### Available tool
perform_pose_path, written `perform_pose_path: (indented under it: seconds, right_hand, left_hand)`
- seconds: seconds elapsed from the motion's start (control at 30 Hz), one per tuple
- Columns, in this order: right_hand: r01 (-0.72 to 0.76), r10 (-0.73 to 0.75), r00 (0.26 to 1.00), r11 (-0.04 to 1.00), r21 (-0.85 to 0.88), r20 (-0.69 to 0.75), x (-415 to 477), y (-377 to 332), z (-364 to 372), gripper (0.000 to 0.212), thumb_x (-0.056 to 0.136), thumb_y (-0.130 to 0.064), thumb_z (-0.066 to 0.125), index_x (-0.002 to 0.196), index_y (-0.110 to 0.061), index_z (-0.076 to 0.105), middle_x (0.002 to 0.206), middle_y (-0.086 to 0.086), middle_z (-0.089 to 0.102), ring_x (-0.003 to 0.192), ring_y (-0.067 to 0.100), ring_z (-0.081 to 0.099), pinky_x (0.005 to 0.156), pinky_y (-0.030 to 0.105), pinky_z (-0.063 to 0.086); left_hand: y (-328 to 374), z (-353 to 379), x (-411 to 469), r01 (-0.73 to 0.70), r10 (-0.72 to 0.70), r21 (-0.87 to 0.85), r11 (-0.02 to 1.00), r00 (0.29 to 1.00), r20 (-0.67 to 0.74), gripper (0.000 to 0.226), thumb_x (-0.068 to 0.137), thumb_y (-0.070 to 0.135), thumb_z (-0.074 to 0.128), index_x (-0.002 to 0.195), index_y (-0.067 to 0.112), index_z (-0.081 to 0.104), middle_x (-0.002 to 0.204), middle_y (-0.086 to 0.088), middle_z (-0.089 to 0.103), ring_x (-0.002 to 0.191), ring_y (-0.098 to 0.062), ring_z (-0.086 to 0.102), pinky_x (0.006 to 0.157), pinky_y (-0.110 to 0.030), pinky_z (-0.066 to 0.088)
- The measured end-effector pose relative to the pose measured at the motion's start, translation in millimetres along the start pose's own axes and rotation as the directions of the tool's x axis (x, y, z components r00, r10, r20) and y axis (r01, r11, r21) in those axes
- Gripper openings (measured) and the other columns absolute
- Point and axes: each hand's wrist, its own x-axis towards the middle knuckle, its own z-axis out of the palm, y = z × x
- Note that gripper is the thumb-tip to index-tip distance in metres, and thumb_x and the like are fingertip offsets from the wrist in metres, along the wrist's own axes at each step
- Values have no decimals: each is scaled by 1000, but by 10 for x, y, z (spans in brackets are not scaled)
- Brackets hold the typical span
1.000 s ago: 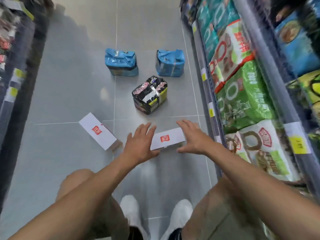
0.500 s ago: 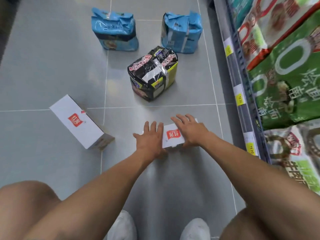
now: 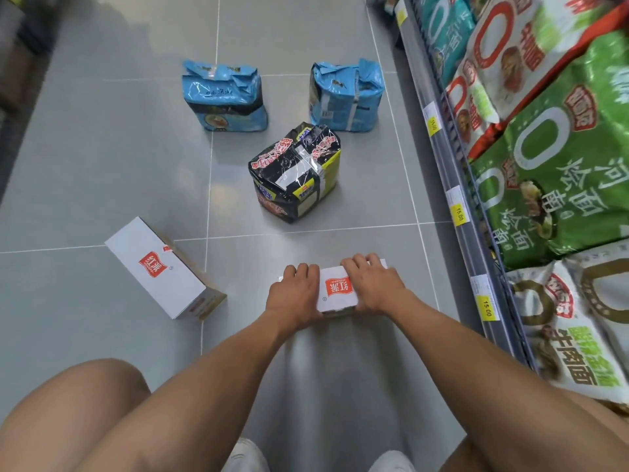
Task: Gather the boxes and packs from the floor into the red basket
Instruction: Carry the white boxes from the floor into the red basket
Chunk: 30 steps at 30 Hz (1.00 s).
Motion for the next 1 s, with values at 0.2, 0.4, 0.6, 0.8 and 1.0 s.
perform_pose_path:
  seconds: [0.2,0.4,0.6,0.8,1.0]
  right_hand:
    - [-1,1,1000,1000,28,-14,-412,-78,-445,92,72,-52,84,143,-25,31,138,3,44,129,29,41,90,53,55]
    - [-1,4,999,996,84,-35,-1227,-261,-1451,94,71,-49,85,144,-25,30,138,3,43,129,29,40,90,53,55]
    - [-13,20,998,994,113,-59,-2352,-475,-2878,94,70,-47,85,142,-24,30,138,3,42,129,31,39,89,54,54]
    - [31,-21,997,991,131,-73,-3561,-709,-4274,90,68,-56,82,135,-19,35,133,6,44,125,32,43,90,55,55]
    - [80,-58,987,986,149,-147,-4567,-802,-5157,102,69,-62,76,150,-24,27,143,6,45,131,29,43,96,53,54]
  left_hand:
    - [108,-515,-339,-14,14,-5,1000,1000,-15,84,69,65,77,128,20,36,122,-3,51,110,-24,47,63,-35,44]
    - [316,-1701,-974,-27,27,7,1000,1000,1,87,68,58,82,132,21,36,126,-3,49,114,-24,44,76,-43,57]
    - [633,-3267,-1852,-63,63,20,998,998,-16,87,69,58,80,134,20,36,130,-3,48,118,-26,43,77,-44,53]
    - [956,-4863,-2872,-82,83,51,995,996,-29,90,70,65,77,136,19,36,132,-4,48,120,-26,43,83,-47,56]
    - [1255,-5945,-3641,-111,115,124,986,993,-26,98,67,70,75,140,20,34,133,-4,49,121,-28,44,87,-48,55]
